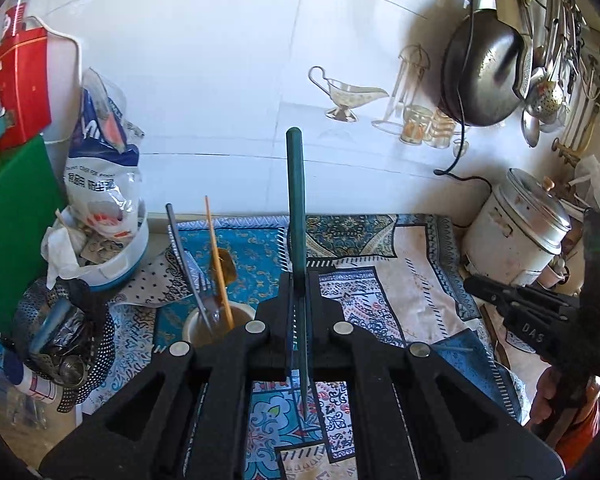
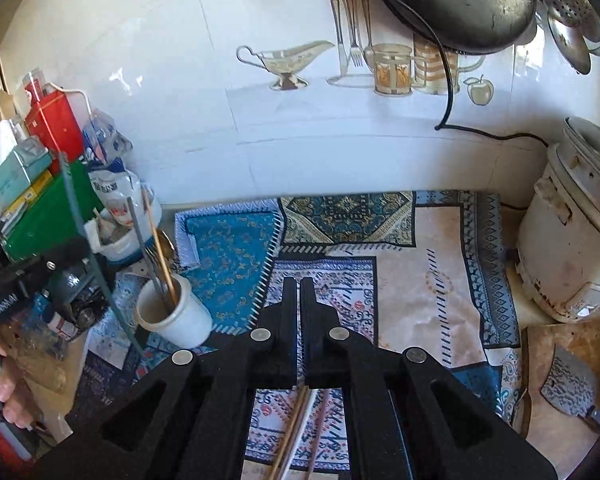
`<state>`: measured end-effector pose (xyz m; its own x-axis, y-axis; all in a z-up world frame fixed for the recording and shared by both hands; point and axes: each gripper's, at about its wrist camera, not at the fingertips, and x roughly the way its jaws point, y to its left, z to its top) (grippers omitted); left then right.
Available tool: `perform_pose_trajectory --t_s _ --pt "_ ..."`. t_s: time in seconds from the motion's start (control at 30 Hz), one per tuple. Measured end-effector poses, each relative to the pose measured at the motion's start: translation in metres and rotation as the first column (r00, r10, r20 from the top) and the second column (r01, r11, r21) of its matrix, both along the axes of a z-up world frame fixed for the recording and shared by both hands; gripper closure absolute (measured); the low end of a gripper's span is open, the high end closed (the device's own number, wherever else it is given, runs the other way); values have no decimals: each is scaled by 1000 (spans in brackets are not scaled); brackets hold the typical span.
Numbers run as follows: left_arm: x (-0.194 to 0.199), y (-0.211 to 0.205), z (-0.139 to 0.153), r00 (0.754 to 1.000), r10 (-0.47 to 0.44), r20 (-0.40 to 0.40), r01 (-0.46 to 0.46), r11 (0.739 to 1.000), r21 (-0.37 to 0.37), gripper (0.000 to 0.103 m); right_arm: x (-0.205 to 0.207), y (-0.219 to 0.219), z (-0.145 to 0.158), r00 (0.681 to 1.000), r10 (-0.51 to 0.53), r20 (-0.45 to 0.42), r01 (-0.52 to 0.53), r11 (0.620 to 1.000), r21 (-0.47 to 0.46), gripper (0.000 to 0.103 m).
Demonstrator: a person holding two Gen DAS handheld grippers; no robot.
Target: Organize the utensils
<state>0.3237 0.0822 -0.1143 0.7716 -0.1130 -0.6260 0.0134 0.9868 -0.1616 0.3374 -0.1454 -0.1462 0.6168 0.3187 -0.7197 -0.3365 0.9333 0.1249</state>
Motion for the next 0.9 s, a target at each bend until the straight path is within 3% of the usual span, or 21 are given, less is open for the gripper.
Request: perform_pose_trajectory --t_s 0.07,0.13,0.2,0.4,0.5,0.67,0.8,0.9 --pt "-1 5 -1 1000 14 -1 -14 1000 -2 100 9 -6 -16 999 2 -45 -4 999 -52 89" --pt "-1 9 -4 1000 30 -7 -30 999 -10 100 19 -12 -36 995 4 -100 -14 994 -105 69" --pt "0 13 -6 999 50 -14 -50 999 -16 100 30 -21 -57 987 9 -160 -34 987 -156 64" --pt "0 14 -13 994 100 -35 -101 994 -30 100 49 -45 -120 945 51 -322 -141 954 -264 64" --pt "1 11 -18 991 127 -45 -128 991 -34 100 53 -53 -144 931 64 -359 -181 936 -302 64" --pt "4 5 -23 984 169 -58 -171 984 -47 100 58 -55 -169 901 107 -420 -252 918 -307 64" --pt "4 -1 -25 979 191 -67 -195 980 -51 100 62 -53 -172 883 150 -445 -299 911 -286 75" --pt "4 -4 -26 976 207 -73 -211 976 -51 100 68 -50 -172 888 131 -441 -273 921 -277 82"
